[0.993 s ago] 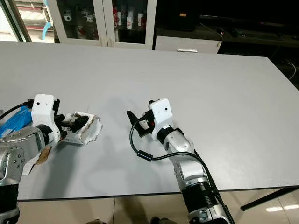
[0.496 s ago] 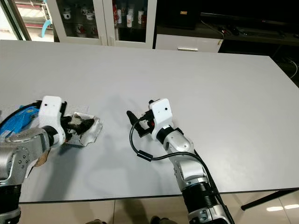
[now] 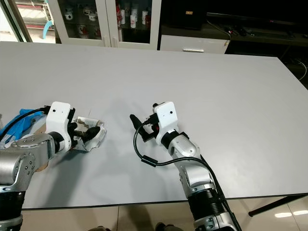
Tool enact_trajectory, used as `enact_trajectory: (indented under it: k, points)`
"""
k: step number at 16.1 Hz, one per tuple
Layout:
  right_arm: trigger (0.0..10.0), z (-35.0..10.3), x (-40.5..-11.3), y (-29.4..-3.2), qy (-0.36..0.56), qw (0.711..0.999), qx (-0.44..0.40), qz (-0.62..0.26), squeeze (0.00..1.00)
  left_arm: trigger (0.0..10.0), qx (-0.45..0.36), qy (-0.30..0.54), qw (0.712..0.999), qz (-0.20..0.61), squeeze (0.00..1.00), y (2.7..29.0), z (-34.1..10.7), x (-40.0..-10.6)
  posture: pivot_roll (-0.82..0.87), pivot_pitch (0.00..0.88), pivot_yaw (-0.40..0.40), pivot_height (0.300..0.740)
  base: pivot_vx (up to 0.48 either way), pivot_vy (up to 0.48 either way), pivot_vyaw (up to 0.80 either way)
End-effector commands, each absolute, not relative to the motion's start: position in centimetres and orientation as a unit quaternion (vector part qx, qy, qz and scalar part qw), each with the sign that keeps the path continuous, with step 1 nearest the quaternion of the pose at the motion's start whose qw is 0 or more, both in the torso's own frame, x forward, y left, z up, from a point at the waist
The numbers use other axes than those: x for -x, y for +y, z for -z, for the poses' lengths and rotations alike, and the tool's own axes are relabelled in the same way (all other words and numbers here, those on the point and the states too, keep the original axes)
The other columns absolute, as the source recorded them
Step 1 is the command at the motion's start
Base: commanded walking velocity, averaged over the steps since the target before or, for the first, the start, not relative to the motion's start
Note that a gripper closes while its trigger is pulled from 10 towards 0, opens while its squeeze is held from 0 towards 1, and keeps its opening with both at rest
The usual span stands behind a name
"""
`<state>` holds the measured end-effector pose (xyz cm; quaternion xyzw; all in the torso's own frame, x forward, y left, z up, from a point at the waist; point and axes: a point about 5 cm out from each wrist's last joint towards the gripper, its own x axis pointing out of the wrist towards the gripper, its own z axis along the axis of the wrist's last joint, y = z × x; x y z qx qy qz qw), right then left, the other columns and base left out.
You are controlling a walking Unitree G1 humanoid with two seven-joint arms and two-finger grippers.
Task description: Picking trash to rubbish bin
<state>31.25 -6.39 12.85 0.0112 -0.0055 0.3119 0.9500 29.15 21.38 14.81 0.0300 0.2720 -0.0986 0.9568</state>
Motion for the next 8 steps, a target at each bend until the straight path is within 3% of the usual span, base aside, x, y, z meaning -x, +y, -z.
enact_trajectory:
  k: [1,8]
  points:
    - [10.0,-12.9,-31.0,-6.7,-0.005,0.949,-0.014,-0.314,0.0,10.0,-0.039,0.29,0.952,0.09,0.0,21.6,-14.4,-29.0,0.03,0.08,-0.083,0.74,0.0,0.0,0.0]
    - [10.0,-12.9,-30.9,-6.6,-0.003,0.949,-0.017,-0.315,0.0,10.0,-0.041,0.308,0.946,0.096,0.0,21.3,-13.3,-28.8,0.02,0.085,-0.081,0.74,0.0,0.0,0.0]
